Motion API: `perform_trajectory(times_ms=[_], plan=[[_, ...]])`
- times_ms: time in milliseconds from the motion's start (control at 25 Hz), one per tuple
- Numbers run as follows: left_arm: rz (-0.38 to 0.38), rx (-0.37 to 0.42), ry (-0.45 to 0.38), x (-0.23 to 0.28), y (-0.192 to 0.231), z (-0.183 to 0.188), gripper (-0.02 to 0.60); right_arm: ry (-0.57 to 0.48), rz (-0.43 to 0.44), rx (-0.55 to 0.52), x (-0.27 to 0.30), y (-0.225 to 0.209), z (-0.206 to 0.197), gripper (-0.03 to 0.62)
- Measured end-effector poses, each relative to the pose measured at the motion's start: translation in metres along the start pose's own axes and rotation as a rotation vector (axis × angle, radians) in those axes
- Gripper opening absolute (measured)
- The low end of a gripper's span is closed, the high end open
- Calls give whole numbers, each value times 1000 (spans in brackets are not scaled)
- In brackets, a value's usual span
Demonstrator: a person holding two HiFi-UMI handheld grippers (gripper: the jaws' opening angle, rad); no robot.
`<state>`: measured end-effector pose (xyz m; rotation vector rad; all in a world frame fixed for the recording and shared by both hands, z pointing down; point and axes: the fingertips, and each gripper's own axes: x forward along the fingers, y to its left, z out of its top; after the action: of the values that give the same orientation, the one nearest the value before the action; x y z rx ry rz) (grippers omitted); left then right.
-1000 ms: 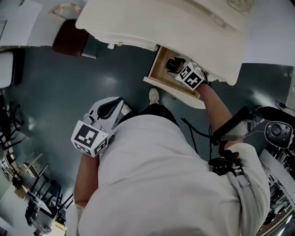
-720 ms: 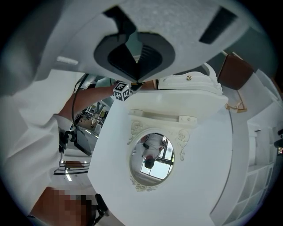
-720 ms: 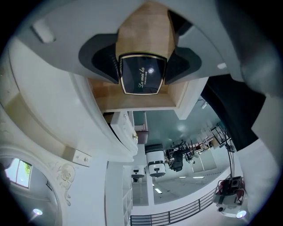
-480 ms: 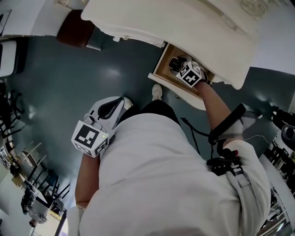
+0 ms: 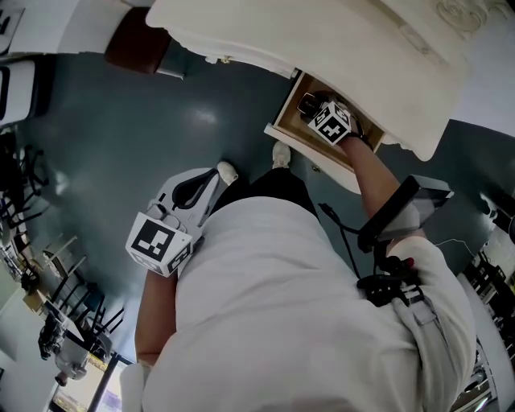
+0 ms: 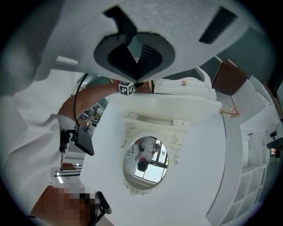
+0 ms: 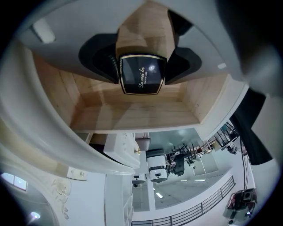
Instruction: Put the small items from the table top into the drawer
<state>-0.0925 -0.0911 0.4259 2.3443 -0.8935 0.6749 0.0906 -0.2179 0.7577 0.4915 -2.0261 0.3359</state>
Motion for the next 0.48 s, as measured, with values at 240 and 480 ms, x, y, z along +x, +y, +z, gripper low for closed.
perform_trajectory(times_ms=[240,480], plan=[[14,-10,6,1,2,-2,2,8,-3,-12,9,-3,-7,328],[12,-6,11,5,2,0,2,15,15,-35,13,-4,-10,330]])
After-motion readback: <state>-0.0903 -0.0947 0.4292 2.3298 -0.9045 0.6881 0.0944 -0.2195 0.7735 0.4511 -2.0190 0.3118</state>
